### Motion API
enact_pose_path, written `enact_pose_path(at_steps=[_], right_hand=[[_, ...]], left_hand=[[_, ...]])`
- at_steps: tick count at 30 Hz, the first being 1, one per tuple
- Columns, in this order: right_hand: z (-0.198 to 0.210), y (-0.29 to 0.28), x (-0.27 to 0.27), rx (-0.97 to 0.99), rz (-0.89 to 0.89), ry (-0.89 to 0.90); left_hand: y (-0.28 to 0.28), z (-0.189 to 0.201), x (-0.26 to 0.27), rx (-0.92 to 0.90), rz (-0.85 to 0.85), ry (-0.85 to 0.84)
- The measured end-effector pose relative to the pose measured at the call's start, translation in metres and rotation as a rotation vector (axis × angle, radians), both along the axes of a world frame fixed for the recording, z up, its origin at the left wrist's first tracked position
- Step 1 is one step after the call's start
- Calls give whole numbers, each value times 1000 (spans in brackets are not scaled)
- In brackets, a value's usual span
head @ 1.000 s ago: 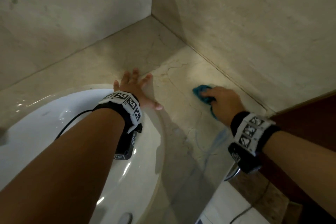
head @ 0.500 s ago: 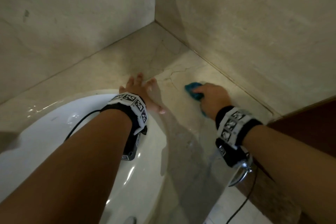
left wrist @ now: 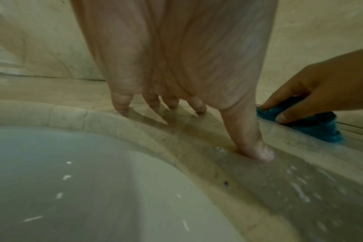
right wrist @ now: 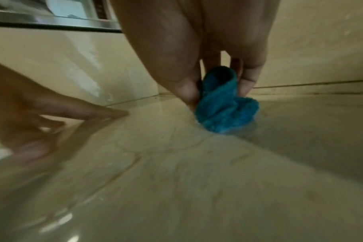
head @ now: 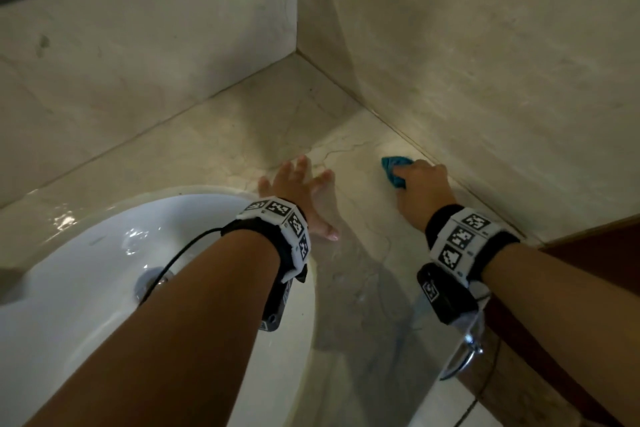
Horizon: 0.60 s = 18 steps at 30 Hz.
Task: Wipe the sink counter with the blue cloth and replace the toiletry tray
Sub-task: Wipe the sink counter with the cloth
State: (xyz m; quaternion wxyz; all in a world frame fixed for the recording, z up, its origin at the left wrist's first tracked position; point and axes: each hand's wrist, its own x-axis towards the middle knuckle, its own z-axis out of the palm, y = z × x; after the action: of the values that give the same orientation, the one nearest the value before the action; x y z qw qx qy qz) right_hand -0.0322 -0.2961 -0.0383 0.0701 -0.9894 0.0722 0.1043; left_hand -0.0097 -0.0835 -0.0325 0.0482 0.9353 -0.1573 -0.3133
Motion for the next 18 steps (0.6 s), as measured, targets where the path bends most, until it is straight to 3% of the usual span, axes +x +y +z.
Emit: enact_pose_path(at_steps=[7, 13, 16, 18], right_hand=[[-3, 14, 70, 85, 3, -20], [-6, 48, 20, 218, 351, -51], [0, 23, 17, 267, 342, -35], [6, 8, 31, 187, 251, -19]], left_hand=[[-2, 6, 2, 22, -5, 6], [-3, 8, 0, 53, 5, 13], [-3, 8, 0, 30, 7, 8], [-2, 6, 1, 21, 3, 12]])
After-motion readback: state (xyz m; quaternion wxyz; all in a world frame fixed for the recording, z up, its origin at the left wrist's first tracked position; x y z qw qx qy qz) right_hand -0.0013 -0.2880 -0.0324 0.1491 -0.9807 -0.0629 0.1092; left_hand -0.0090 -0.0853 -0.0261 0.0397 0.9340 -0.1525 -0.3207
